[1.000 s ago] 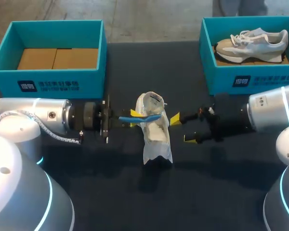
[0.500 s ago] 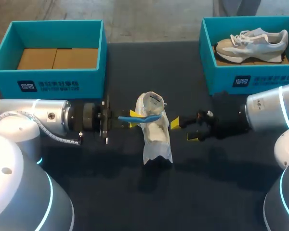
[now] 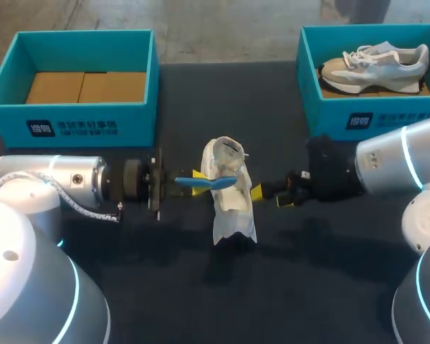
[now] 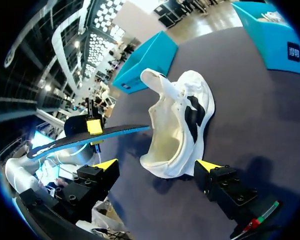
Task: Take the shoe out of the shoebox, open the shoe tongue, remove and reinsert the insole, then place the shoe into the shoebox
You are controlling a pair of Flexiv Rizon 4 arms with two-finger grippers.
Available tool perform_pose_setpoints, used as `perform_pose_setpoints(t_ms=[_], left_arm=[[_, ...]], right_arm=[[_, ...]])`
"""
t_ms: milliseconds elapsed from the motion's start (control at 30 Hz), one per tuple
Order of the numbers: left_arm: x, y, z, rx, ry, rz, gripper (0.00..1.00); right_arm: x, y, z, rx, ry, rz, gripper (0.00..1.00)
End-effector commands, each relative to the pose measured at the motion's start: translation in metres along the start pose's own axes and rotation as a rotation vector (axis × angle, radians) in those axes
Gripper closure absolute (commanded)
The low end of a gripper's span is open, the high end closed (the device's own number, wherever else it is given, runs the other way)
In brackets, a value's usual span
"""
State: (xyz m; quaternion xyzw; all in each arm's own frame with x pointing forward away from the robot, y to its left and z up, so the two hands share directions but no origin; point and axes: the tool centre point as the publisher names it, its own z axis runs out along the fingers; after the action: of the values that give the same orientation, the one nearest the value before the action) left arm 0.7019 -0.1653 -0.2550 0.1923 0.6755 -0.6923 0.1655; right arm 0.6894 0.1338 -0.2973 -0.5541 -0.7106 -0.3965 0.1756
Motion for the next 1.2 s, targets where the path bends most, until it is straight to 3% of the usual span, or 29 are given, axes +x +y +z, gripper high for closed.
perform_pose_setpoints(t_ms=[33, 333, 767, 1200], left_arm=[[0.001, 0.007, 0.005, 0.009, -0.002, 0.003, 1.0], [0.003, 0.017, 0.006, 0.01, -0.018, -0.023, 1.0], [0.001, 0.028, 0.005, 0.023, -0.023, -0.041, 1.0], [-0.001, 0.011, 0.009, 0.043, -0.003, -0.022, 1.0]], right_arm=[[-0.006, 0.0, 0.004, 0.011, -0.019, -0.018, 0.0], [-0.019, 0.0, 0.014, 0.014, -0.025, 0.002, 0.0], [-0.016, 0.009, 0.014, -0.017, -0.009, -0.001, 0.0], [-0.018, 0.002, 0.001, -0.022, -0.019, 0.012, 0.0]])
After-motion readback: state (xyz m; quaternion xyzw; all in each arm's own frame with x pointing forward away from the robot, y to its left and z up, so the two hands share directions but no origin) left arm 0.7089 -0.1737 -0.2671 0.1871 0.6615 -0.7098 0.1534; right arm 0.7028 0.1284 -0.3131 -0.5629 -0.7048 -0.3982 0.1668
